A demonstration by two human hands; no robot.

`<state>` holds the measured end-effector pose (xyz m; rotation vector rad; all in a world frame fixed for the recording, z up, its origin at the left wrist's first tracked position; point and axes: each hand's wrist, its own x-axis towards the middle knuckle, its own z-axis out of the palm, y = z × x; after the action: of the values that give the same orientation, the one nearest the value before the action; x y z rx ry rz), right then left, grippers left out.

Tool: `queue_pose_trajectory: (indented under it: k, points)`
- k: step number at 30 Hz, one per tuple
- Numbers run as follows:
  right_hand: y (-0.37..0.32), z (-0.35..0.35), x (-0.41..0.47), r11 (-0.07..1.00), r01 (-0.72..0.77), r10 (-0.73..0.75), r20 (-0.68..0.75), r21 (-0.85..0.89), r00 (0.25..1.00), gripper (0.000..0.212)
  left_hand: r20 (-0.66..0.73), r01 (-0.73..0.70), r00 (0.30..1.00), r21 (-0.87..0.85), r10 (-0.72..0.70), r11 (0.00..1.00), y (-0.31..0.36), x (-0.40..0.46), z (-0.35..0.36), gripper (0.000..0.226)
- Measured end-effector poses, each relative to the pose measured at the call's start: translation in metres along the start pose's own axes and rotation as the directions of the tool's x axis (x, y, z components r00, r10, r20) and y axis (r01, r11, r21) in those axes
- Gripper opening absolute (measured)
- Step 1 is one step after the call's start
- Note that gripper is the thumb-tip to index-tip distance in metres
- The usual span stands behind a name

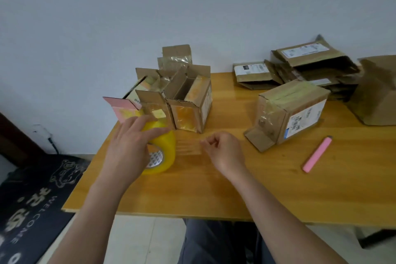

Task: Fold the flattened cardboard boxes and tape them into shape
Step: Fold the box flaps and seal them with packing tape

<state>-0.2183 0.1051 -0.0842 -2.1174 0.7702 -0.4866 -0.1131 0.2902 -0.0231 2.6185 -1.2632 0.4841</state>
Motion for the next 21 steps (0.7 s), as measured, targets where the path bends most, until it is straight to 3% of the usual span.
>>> queue_pose_trajectory:
  k: [3, 6, 9, 11, 13, 15, 18, 21]
  points:
    - [0.012, 0.006, -0.004, 0.961, 0.029, -0.023, 0.025, -0.274, 0.999, 0.031, 0.082, -0.101, 0.992, 0.11, 0.093, 0.989, 0.018, -0.002, 0.003, 0.077]
    - [0.02, 0.011, -0.008, 0.926, 0.057, -0.063, -0.004, -0.373, 0.998, 0.029, 0.145, -0.2, 0.973, 0.129, 0.181, 0.971, 0.042, 0.006, 0.0, 0.068]
    - [0.024, 0.006, -0.003, 0.936, 0.032, -0.097, -0.168, -0.351, 0.981, 0.071, 0.16, -0.15, 0.976, 0.027, 0.144, 0.988, 0.047, 0.013, -0.005, 0.065]
    - [0.025, -0.001, 0.0, 0.949, 0.017, -0.062, -0.134, -0.314, 0.989, 0.084, 0.189, -0.106, 0.976, -0.016, 0.107, 0.994, 0.05, 0.014, -0.009, 0.065]
    - [0.026, -0.008, -0.003, 0.958, 0.044, -0.072, -0.09, -0.283, 0.993, 0.073, 0.195, -0.048, 0.979, -0.064, 0.06, 0.997, 0.058, 0.015, -0.012, 0.063]
    - [0.028, -0.018, -0.01, 0.96, 0.122, -0.164, -0.153, -0.252, 0.974, 0.05, 0.147, 0.005, 0.989, -0.159, 0.019, 0.987, 0.071, 0.017, -0.012, 0.057]
    - [0.032, -0.047, -0.017, 0.948, 0.242, -0.309, -0.423, -0.207, 0.852, 0.025, 0.056, -0.038, 0.996, -0.366, 0.063, 0.93, 0.097, 0.029, -0.006, 0.048]
    - [0.043, -0.083, -0.012, 0.934, 0.286, -0.356, -0.649, -0.215, 0.673, 0.025, 0.077, -0.049, 0.992, -0.528, 0.105, 0.848, 0.133, 0.052, 0.01, 0.054]
